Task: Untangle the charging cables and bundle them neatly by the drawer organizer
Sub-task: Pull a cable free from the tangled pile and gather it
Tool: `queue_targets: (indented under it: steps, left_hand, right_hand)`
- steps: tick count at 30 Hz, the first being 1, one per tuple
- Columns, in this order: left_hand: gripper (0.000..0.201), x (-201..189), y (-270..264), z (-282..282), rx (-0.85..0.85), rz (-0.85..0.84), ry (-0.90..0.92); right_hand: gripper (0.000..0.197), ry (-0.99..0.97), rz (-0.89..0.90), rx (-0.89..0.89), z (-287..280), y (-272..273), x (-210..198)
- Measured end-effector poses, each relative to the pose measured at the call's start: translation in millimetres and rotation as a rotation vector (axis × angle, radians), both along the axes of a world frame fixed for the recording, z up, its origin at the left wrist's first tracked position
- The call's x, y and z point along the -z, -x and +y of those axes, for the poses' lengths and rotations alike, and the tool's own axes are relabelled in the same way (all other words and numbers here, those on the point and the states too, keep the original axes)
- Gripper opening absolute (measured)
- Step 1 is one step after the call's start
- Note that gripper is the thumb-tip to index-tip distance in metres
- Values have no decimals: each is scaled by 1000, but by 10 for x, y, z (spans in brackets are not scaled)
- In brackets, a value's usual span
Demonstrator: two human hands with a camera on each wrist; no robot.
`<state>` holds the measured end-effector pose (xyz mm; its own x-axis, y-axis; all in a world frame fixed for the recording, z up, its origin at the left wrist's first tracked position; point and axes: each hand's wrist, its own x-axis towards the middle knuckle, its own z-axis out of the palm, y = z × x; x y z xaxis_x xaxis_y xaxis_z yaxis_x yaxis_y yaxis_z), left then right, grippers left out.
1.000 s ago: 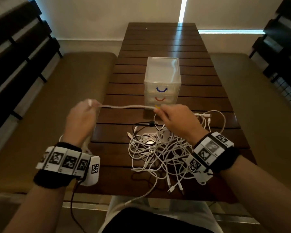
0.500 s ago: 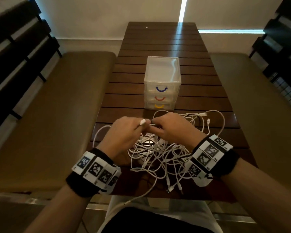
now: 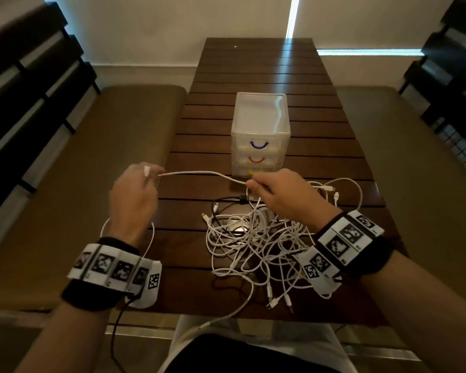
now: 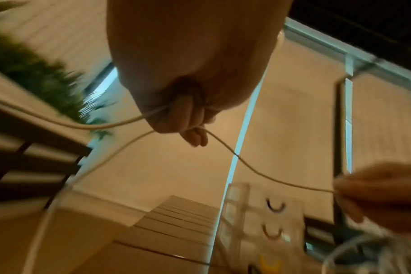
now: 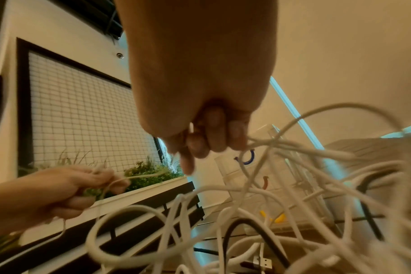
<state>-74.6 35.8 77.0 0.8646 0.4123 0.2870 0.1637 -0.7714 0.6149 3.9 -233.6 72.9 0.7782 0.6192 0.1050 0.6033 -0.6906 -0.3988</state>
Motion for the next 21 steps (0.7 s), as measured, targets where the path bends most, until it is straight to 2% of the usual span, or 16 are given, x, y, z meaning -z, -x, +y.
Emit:
queue_targets:
  steps: [1, 3, 4, 6, 9, 13, 15, 18, 21]
  left_hand:
    - [30, 7, 29, -77, 81, -6, -81]
    - [41, -35, 78, -333, 342, 4, -114]
    - [44, -41, 79, -472, 458, 52, -120]
    - [45, -16, 27, -690, 578, 193, -195]
    - [24, 29, -45, -777, 581, 271, -253]
    - [31, -18, -1, -584, 524, 209, -202]
    - [36, -58, 11, -461, 471, 184, -201]
    - [26, -132, 10, -211, 365, 140, -213]
    - [22, -190, 25, 231, 209, 131, -204]
  right_hand:
    - [35, 87, 17, 3, 32, 7, 11]
    - [36, 160, 66, -15, 134, 41, -5]
    - [36, 133, 80, -33, 191, 70, -35]
    - [32, 34, 47, -80, 283, 117, -104]
    - [34, -9, 20, -88, 267, 120, -117]
    - [51, -77, 120, -19, 110, 119, -12]
    - [47, -111, 170, -40, 128, 173, 9]
    - [32, -97, 183, -61, 256, 221, 18]
    - [27, -93, 139, -51, 388, 201, 42]
